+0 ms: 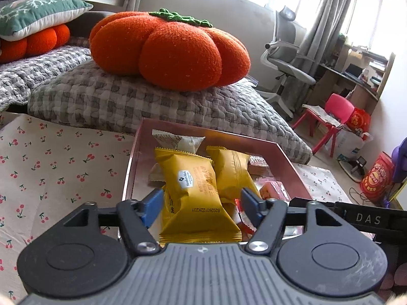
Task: Organize snacks
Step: 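Carry both snacks into the pink box and open both tools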
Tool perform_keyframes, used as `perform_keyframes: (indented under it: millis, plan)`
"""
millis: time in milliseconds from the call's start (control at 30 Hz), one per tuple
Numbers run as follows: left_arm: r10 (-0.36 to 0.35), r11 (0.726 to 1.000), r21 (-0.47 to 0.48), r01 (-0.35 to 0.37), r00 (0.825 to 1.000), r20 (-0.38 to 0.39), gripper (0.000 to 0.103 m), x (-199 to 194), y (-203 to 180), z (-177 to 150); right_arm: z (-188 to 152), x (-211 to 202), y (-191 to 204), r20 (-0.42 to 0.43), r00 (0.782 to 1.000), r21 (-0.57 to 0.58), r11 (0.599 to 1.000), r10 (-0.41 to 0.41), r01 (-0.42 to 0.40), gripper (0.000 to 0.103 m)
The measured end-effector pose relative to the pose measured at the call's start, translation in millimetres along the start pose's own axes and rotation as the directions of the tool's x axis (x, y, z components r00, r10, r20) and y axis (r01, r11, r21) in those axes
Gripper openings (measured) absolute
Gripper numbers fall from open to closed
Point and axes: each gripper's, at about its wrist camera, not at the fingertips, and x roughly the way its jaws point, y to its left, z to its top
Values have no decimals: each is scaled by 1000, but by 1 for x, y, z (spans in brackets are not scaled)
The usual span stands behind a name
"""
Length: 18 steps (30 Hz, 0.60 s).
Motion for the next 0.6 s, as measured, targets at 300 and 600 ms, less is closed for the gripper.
perform_keyframes:
  millis: [300,600]
  plan:
    - [5,1000,11,-5,999,-41,83,-16,-3,2,2,-20,3,17,1000,-27,1000,-10,11,77]
    - [42,997,63,-37,996,-79,102,-41,-15,-4,-1,-42,11,6,1000,-58,998,-8,8,89]
